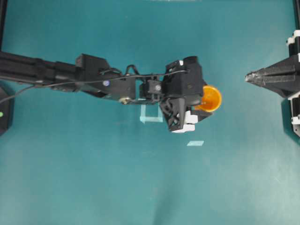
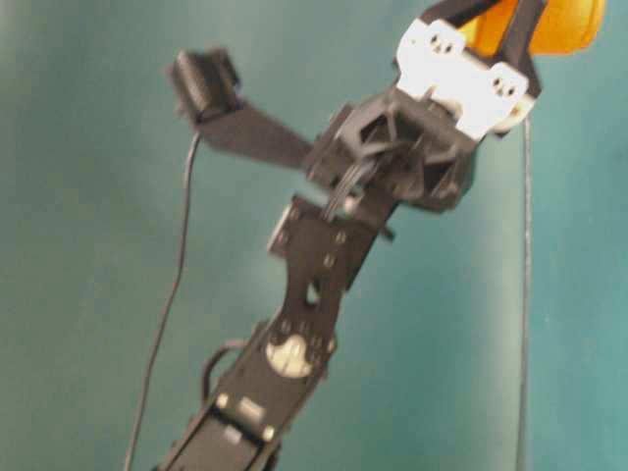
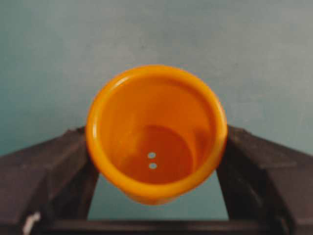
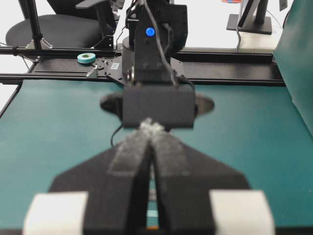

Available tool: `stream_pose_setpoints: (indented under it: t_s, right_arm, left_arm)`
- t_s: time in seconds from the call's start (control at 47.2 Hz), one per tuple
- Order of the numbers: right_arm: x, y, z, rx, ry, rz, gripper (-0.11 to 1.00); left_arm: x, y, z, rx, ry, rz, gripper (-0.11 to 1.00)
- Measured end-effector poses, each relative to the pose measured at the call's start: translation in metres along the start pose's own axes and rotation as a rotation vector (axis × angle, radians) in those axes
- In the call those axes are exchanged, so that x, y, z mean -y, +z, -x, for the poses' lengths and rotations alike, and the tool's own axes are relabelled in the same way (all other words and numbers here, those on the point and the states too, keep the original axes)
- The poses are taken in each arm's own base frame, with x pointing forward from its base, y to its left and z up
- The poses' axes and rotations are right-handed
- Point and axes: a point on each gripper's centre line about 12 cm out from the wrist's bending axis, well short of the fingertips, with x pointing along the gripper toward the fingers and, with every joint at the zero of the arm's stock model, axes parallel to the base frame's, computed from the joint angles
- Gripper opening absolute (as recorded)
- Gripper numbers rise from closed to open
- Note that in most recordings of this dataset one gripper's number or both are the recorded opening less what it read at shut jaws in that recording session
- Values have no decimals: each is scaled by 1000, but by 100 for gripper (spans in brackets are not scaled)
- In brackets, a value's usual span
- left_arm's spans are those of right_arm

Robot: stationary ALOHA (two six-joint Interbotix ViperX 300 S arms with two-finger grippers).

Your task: Move the cup to the right with left arm.

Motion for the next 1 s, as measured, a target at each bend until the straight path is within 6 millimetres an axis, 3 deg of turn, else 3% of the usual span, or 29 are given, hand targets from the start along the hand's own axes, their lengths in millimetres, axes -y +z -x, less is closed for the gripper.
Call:
stream_pose_setpoints:
  t_s: [0.403,0.53,0.996]
  right_arm:
    - [0,2,1,6,-2,2,-1]
    - [0,2,1,8,-2,5,-1]
    - [0,2,1,8,-2,5,-1]
  left_arm:
    - [0,14,-31,31,1,-2,69]
    - [-1,17,-40,32,1,-2,63]
    - [-1,21,-57,35,2,-2,62]
